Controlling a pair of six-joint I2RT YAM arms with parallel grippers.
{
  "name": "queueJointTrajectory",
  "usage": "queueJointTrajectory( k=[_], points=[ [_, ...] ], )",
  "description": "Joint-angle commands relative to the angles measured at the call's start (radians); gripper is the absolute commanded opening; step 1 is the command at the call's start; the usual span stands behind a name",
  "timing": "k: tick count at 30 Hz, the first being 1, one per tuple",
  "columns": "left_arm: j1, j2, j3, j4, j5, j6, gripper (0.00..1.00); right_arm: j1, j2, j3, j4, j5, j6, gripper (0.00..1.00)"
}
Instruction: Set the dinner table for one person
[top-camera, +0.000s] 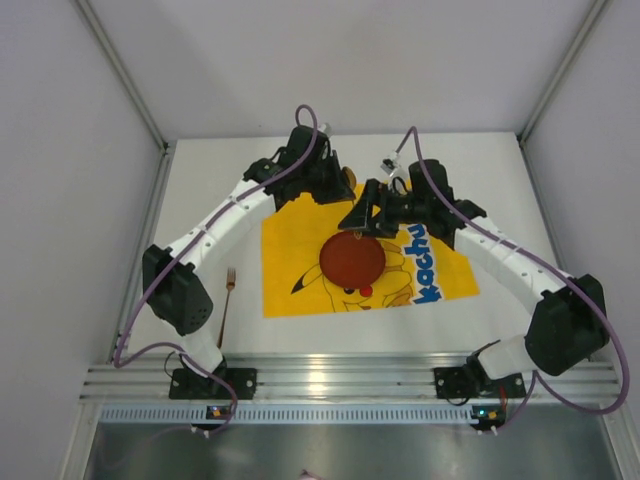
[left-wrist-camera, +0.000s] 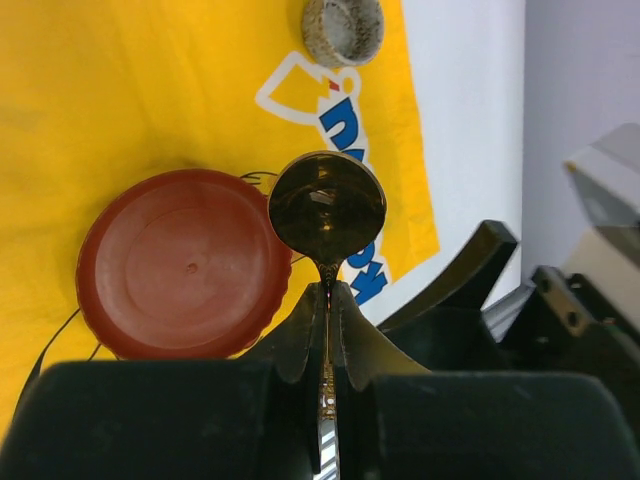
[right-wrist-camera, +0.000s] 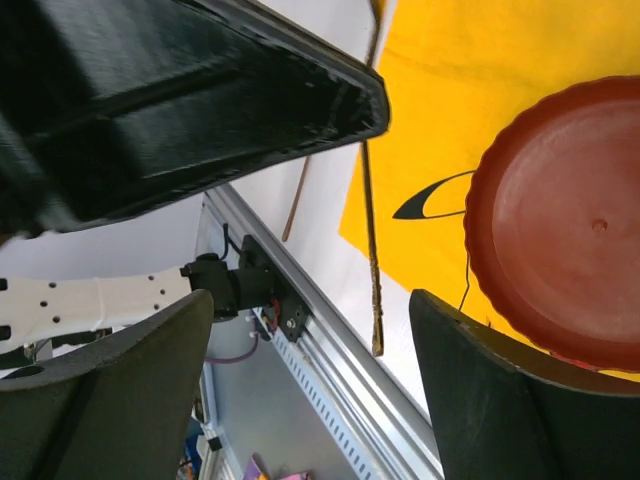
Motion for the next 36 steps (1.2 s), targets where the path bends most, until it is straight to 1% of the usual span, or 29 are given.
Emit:
queueJointTrajectory(
  k=[1,4,5,6,7,8,10,11,15,16,17,19,20,21,22,23,24,25,26,27,28,29,31,32,36],
  points=[
    [-0.001,-0.022,0.056,0.041,0.015,-0.015,0.00,0.031,0.010,0.043,0.041,0.042,-0.006,0.79],
    [-0.001,-0.031,0.054,0.032,0.007,-0.007,0.00,0.038,0.010,0.038,0.033,0.068,-0.012,0.73],
    [-0.001,-0.034,0.053,0.034,0.010,-0.009,0.00,0.039,0.010,0.036,0.030,0.075,-0.015,0.67],
    [-0.001,-0.037,0.048,0.034,0.012,-0.009,0.00,0.039,0.013,0.036,0.029,0.089,-0.016,0.49],
    [-0.001,-0.038,0.047,0.034,0.012,-0.010,0.00,0.039,0.014,0.035,0.027,0.094,-0.017,0.40],
    [-0.001,-0.039,0.044,0.032,0.009,-0.010,0.00,0.041,0.016,0.035,0.027,0.097,-0.017,0.22],
    [-0.001,-0.042,0.042,0.031,0.004,-0.009,0.00,0.041,0.020,0.035,0.023,0.117,-0.017,0.04],
    [-0.001,-0.045,0.042,0.028,0.000,-0.007,0.00,0.039,0.020,0.035,0.018,0.127,-0.017,0.00],
    [0.001,-0.051,0.038,0.006,-0.033,0.000,0.00,0.039,0.002,0.029,0.003,0.183,-0.020,0.00],
    [0.001,-0.052,0.038,0.000,-0.037,0.005,0.06,0.038,-0.003,0.027,-0.016,0.190,-0.029,0.00],
    [0.002,-0.052,0.036,-0.008,-0.043,0.010,0.24,0.035,-0.013,0.026,-0.029,0.201,-0.037,0.00],
    [0.011,-0.063,0.022,-0.032,-0.059,0.025,0.46,0.019,-0.033,0.000,-0.071,0.204,-0.060,0.00],
    [0.027,-0.074,0.009,-0.038,-0.066,0.030,0.52,-0.004,-0.064,-0.019,-0.082,0.203,-0.063,0.00],
    [0.040,-0.086,-0.040,-0.042,-0.069,0.030,0.69,-0.020,-0.081,-0.040,-0.088,0.197,-0.071,0.00],
    [0.056,-0.124,-0.073,-0.039,-0.071,0.034,0.75,-0.037,-0.096,-0.087,-0.102,0.184,-0.077,0.00],
    [0.076,-0.147,-0.108,-0.034,-0.069,0.036,0.82,-0.085,-0.121,-0.112,-0.108,0.171,-0.081,0.00],
    [0.126,-0.202,-0.186,-0.032,-0.069,0.036,0.90,-0.112,-0.128,-0.137,-0.112,0.128,-0.100,0.00],
    [0.157,-0.233,-0.226,-0.022,-0.066,0.039,0.93,-0.170,-0.127,-0.172,-0.135,0.103,-0.115,0.00],
    [0.223,-0.259,-0.305,-0.016,-0.063,0.042,0.98,-0.197,-0.112,-0.184,-0.155,0.074,-0.132,0.00],
    [0.258,-0.317,-0.339,-0.014,-0.057,0.059,0.98,-0.224,-0.098,-0.194,-0.175,0.062,-0.170,0.00],
    [0.292,-0.339,-0.369,-0.018,-0.057,0.071,0.98,-0.247,-0.081,-0.201,-0.216,0.052,-0.192,0.00],
    [0.353,-0.357,-0.414,-0.044,-0.066,0.085,0.98,-0.284,-0.045,-0.200,-0.240,0.049,-0.210,0.00],
    [0.405,-0.397,-0.452,-0.087,-0.079,0.126,0.98,-0.326,0.000,-0.194,-0.275,0.031,-0.241,0.00],
    [0.457,-0.408,-0.493,-0.094,-0.070,0.137,0.98,-0.337,0.049,-0.194,-0.274,-0.027,-0.243,0.00],
    [0.559,-0.465,-0.593,-0.088,-0.036,0.174,0.97,-0.341,0.170,-0.152,-0.272,-0.092,-0.273,0.00]
  ],
)
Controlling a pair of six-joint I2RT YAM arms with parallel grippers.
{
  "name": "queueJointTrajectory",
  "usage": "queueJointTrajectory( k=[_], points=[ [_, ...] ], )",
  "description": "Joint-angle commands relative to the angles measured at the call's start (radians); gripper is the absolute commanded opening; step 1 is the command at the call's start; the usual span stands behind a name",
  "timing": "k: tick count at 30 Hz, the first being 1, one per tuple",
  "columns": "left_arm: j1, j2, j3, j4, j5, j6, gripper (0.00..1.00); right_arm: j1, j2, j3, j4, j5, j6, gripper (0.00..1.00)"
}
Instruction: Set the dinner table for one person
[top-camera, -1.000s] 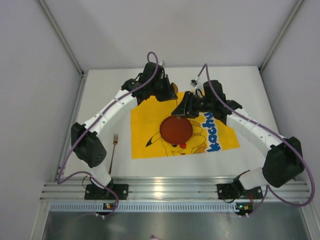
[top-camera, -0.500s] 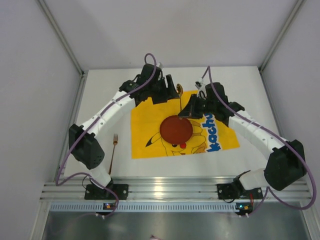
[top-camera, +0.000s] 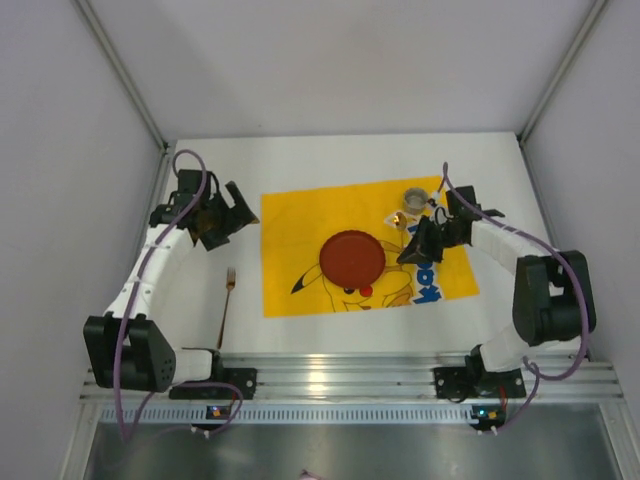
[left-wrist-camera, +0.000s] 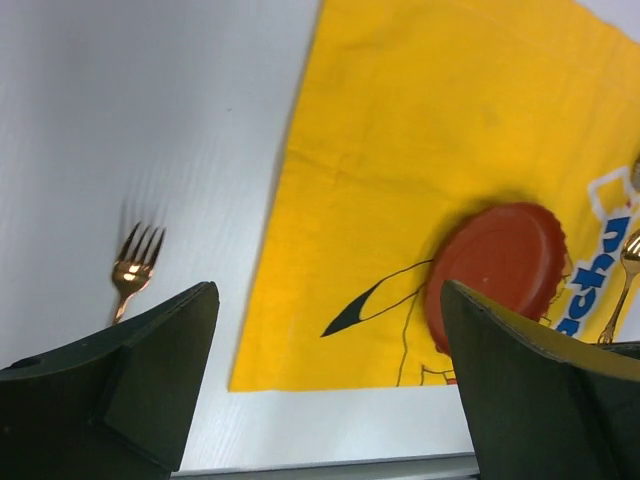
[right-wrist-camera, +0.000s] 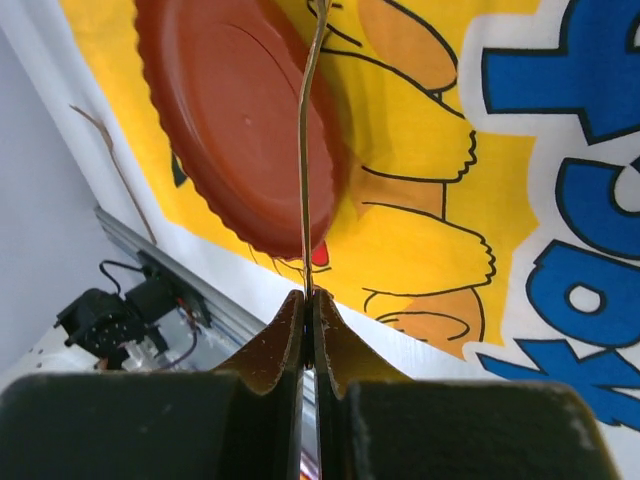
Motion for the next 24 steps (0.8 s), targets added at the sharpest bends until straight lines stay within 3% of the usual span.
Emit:
queueJointTrajectory(
  k=[1,11,13,14,17,24],
  points=[
    [0.060,-0.058,-0.076,-0.014,0.031,0.060,0.97,-0.003,0.074,0.060,-0.030,-0.102,-0.073,0.00],
    [0.155,-0.136,-0.172,-0.020,0.035,0.059,0.95,-0.057,0.201,0.080,-0.133,-0.051,-0.135,0.00],
    [0.160,-0.145,-0.179,-0.026,0.027,0.060,0.95,-0.063,0.207,0.083,-0.167,-0.027,-0.146,0.08],
    [0.164,-0.147,-0.187,-0.027,0.021,0.060,0.95,-0.066,0.204,0.084,-0.176,-0.002,-0.149,0.24],
    [0.175,-0.148,-0.201,-0.035,0.005,0.059,0.95,-0.071,0.187,0.089,-0.215,0.043,-0.163,0.49],
    [0.186,-0.141,-0.230,-0.052,-0.016,0.063,0.95,-0.071,0.144,0.111,-0.288,0.131,-0.180,0.59]
  ],
)
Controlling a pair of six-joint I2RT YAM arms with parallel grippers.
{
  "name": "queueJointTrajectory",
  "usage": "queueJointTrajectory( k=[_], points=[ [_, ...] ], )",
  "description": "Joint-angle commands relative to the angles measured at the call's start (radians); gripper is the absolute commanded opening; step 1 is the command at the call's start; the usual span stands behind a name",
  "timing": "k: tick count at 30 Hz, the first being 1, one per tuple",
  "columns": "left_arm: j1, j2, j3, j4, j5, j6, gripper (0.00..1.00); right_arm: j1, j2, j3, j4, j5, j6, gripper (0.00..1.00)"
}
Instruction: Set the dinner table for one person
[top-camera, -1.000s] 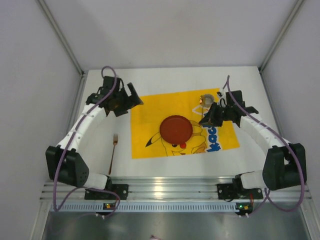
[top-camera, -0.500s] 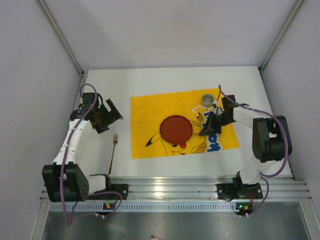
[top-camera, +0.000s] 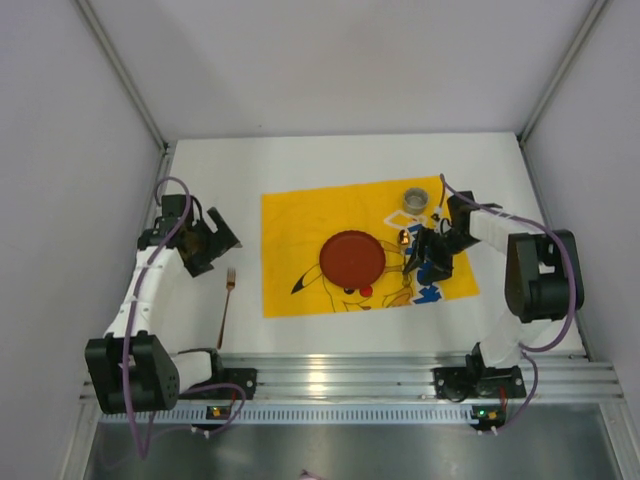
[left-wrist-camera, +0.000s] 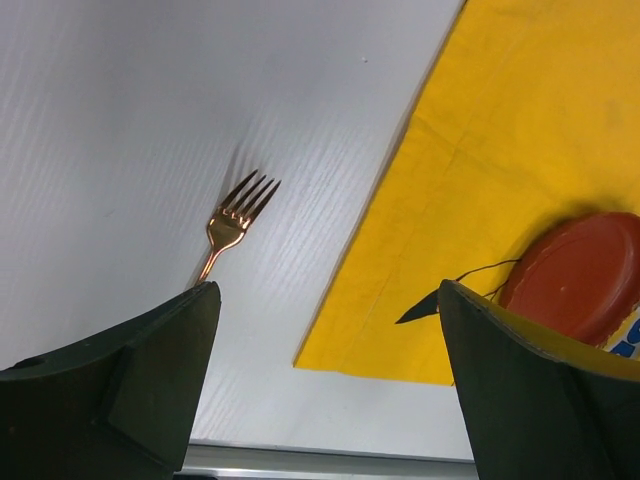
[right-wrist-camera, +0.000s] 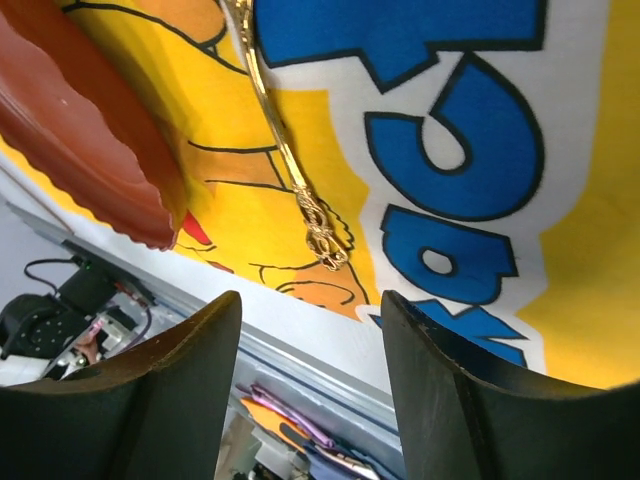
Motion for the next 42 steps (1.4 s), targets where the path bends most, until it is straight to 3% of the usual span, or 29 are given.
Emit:
queueJointTrajectory(
  k=[1,5,16,27,29,34,42],
  points=[
    [0.009,-0.010,-0.015,-0.029,-0.029,0.020,0.95,-0.013,-0.063,0.049,-0.064,0.063,-0.024,0.59],
    [0.011,0.018,-0.046,-0.058,-0.066,0.020,0.89,-0.013,-0.114,0.072,-0.101,0.095,-0.030,0.59],
    [0.011,0.081,-0.190,0.036,-0.152,-0.109,0.87,-0.013,-0.151,0.111,-0.136,0.087,-0.021,0.59],
    [0.011,0.207,-0.310,0.166,-0.191,-0.113,0.87,-0.015,-0.146,0.111,-0.142,0.089,-0.019,0.59],
    [0.011,0.222,-0.319,0.186,-0.200,-0.115,0.82,-0.013,-0.141,0.112,-0.142,0.089,-0.019,0.58],
    [0.009,0.286,-0.286,0.234,-0.232,-0.095,0.55,-0.013,-0.137,0.115,-0.144,0.089,-0.018,0.58],
    [0.002,0.490,-0.192,0.267,-0.241,-0.037,0.36,-0.013,-0.137,0.112,-0.150,0.095,-0.019,0.58]
  ],
)
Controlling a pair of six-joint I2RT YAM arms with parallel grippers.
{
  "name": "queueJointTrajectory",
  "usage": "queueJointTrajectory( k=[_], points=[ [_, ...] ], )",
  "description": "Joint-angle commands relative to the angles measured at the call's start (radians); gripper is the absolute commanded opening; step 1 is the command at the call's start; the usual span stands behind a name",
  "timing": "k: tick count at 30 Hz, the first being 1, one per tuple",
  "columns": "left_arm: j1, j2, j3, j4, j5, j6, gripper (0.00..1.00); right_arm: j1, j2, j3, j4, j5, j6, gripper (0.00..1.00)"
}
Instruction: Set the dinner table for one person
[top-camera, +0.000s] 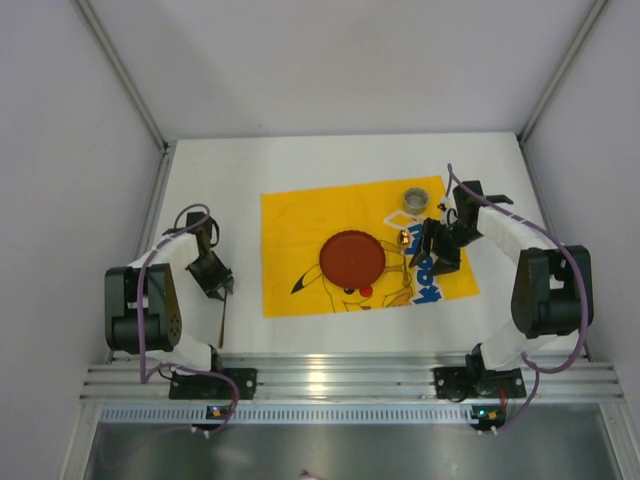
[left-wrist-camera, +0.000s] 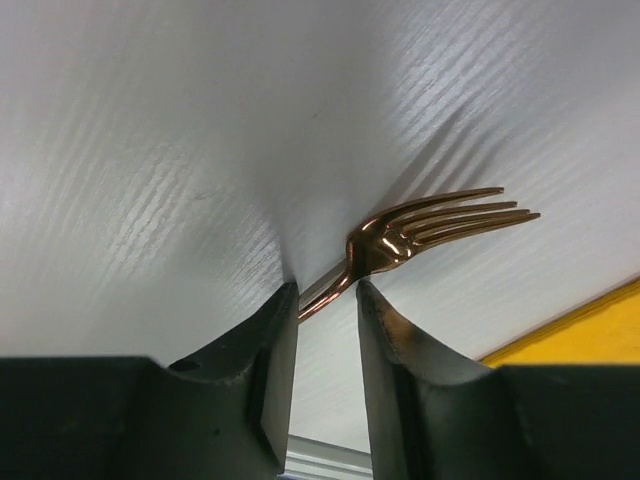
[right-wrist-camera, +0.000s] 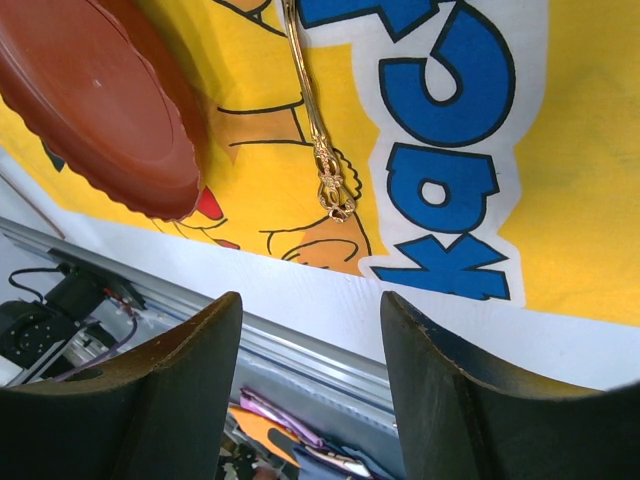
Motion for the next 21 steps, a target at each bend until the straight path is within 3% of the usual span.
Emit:
queueJointTrajectory(
  k=[1,4,8,12,17,21],
  points=[
    [-0.007,0.165,-0.038,0.266,-0.093,0.009,0.34,-0.012,-0.025,0.041,-0.017,0.010,-0.004,0.58],
    [-0.015,0.219,-0.011,0.272,-0.084,0.012,0.25,-0.012,-0.027,0.041,-0.017,0.013,-0.003,0.58],
    [-0.017,0.248,0.023,0.274,-0.079,0.021,0.02,-0.014,-0.035,0.038,-0.017,0.016,0.002,0.57],
    [-0.018,0.238,0.092,0.226,-0.107,0.075,0.00,-0.014,-0.044,0.039,-0.017,0.016,0.005,0.57],
    [-0.038,0.112,0.233,0.160,-0.145,0.217,0.00,-0.014,-0.074,0.056,-0.021,0.023,0.018,0.60],
    [-0.110,0.070,0.406,0.125,-0.147,0.314,0.00,-0.014,-0.094,0.062,-0.027,0.040,0.023,0.79]
  ],
)
